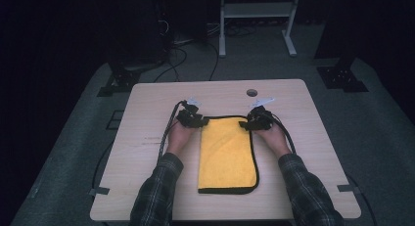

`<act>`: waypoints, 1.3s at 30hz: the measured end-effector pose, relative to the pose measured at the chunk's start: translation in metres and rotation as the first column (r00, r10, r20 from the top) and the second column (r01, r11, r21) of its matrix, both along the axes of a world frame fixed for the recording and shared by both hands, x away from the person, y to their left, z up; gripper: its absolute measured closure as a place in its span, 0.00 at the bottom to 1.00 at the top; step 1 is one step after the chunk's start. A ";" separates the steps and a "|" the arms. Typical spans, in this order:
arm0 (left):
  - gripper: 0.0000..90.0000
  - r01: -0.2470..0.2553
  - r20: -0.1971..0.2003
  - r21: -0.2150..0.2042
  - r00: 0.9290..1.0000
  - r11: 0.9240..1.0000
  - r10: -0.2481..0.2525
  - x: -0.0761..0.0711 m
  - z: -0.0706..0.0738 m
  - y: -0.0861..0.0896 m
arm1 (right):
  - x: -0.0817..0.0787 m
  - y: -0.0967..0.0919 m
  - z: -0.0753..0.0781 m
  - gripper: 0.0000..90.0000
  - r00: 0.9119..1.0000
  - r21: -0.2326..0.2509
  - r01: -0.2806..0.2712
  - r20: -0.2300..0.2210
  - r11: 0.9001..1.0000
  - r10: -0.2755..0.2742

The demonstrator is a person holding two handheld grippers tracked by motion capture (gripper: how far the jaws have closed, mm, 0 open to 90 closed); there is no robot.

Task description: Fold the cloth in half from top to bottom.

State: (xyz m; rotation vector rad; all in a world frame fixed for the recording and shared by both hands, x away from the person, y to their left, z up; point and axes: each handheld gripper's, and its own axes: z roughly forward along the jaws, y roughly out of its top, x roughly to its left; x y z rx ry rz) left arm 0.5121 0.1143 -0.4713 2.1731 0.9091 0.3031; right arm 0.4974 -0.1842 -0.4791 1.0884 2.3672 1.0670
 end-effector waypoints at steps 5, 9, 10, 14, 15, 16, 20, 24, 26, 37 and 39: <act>0.79 0.013 -0.019 -0.007 1.000 1.000 -0.013 -0.001 0.001 -0.001 | -0.004 0.003 0.002 0.64 0.999 0.008 -0.038 -0.007 0.999 0.038; 0.88 0.025 -0.034 -0.017 0.999 1.000 -0.026 -0.002 0.001 -0.003 | -0.004 0.003 0.002 0.78 0.998 0.016 -0.054 -0.015 0.998 0.055; 0.90 0.028 -0.034 -0.014 0.999 1.000 -0.028 -0.002 0.001 -0.003 | -0.004 0.004 0.003 0.82 0.998 0.024 -0.061 -0.025 0.998 0.062; 0.92 0.034 -0.029 0.007 0.999 0.999 -0.034 -0.003 0.003 -0.004 | -0.003 0.004 0.003 0.88 0.997 0.041 -0.059 -0.050 0.997 0.061; 0.92 0.037 -0.019 0.017 0.999 0.999 -0.036 -0.004 0.005 -0.004 | -0.003 0.004 0.004 0.88 0.997 0.038 -0.058 -0.053 0.998 0.060; 0.92 0.025 -0.006 0.003 1.000 1.000 -0.025 -0.005 0.008 -0.003 | -0.001 0.005 0.005 0.89 0.997 0.027 -0.056 -0.058 0.998 0.057; 0.92 0.021 0.029 -0.006 0.999 1.000 -0.021 -0.005 0.019 0.000 | 0.000 0.008 0.008 0.89 0.998 0.027 -0.031 -0.053 0.999 0.032; 0.92 0.018 0.086 0.007 0.996 1.000 -0.018 -0.004 0.038 0.002 | 0.004 0.010 0.024 0.89 0.999 0.040 -0.037 -0.018 0.999 0.038; 0.92 0.015 0.113 -0.009 0.993 1.000 -0.014 -0.005 0.048 0.006 | 0.007 0.009 0.039 0.89 0.999 0.058 -0.047 0.002 0.997 0.047; 0.92 0.133 0.179 -0.053 0.976 0.990 -0.122 -0.039 0.074 0.013 | -0.021 -0.007 0.056 0.89 0.992 0.172 -0.121 0.048 0.978 0.114; 0.92 0.154 0.183 -0.071 0.973 0.986 -0.139 -0.046 0.074 0.016 | -0.028 -0.010 0.055 0.88 0.990 0.185 -0.138 0.053 0.973 0.131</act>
